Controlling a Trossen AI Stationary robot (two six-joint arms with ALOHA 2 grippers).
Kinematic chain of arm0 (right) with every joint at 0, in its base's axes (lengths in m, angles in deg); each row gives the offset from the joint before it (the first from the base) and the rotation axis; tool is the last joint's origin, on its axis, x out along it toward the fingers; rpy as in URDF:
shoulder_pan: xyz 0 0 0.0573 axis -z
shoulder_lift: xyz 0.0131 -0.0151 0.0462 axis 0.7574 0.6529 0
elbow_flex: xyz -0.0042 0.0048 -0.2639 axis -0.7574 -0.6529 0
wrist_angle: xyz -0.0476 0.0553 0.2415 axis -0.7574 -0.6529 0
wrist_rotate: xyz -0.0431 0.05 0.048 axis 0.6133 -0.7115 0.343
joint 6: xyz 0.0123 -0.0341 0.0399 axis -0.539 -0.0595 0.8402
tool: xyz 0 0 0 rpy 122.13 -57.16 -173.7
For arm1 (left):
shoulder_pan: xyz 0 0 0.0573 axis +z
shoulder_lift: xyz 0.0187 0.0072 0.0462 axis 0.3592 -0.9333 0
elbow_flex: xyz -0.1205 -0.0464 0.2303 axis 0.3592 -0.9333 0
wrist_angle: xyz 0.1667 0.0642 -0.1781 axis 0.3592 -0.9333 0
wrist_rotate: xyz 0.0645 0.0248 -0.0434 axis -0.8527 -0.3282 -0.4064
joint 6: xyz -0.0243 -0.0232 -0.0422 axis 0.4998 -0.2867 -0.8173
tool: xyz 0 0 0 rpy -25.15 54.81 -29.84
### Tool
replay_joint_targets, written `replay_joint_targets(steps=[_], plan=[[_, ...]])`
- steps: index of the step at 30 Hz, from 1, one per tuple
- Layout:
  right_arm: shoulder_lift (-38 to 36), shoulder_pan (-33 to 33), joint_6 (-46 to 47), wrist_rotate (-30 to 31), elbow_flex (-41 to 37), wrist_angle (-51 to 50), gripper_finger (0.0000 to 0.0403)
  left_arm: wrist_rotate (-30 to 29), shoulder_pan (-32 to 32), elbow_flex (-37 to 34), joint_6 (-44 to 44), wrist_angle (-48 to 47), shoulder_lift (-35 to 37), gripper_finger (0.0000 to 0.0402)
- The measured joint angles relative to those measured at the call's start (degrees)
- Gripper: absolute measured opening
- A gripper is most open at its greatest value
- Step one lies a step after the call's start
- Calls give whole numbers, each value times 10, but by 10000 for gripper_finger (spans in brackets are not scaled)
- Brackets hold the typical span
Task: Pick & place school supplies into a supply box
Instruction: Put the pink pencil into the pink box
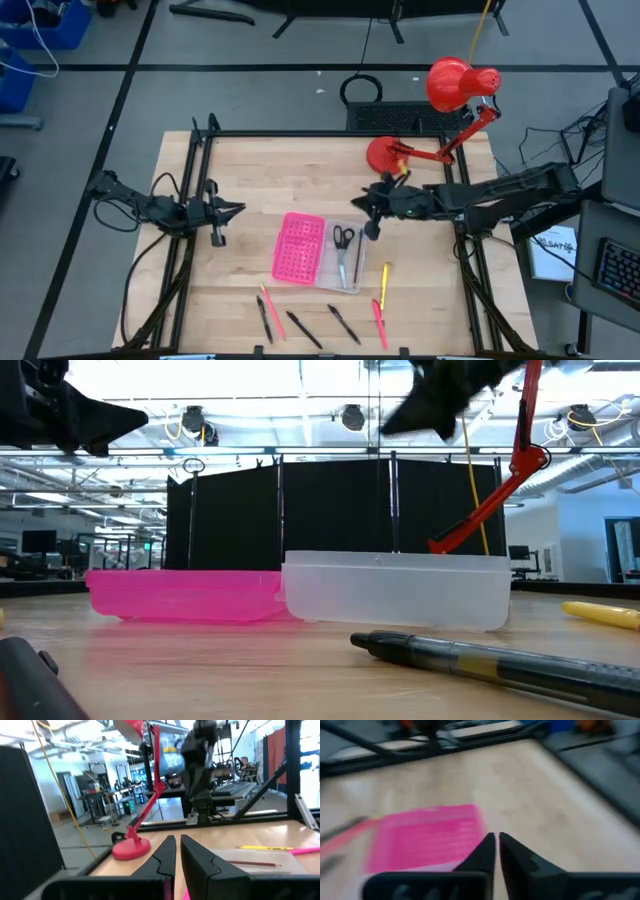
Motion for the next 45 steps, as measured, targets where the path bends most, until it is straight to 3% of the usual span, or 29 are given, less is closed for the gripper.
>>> replay_joint_targets(steps=[2,6,9,13,18,24,28,35,40,45], plan=[[-20,3,-2,23,-51,44,6,-7,0,0,29,12,0,35],[-59,17,-52,1,-147,140,15,-23,0,0,51,16,0,35],[-87,24,-125,-72,-222,237,13,-22,0,0,24,17,0,35],[-139,41,-149,-179,-284,332,3,-12,0,0,-56,15,0,35],[-211,57,-169,-219,-332,360,1,7,0,0,-93,5,0,35],[-277,70,-204,-219,-370,358,1,-54,0,0,-141,8,0,35],[-306,75,-203,-220,-390,362,1,-83,0,0,-228,-5,0,35],[-339,94,-219,-220,-398,358,0,-84,0,0,-515,-121,-19,35],[-344,94,-236,-225,-414,358,0,-86,-8,0,-655,-99,-106,35],[-355,94,-229,-279,-426,355,0,-114,-35,48,-735,-62,-245,35]])
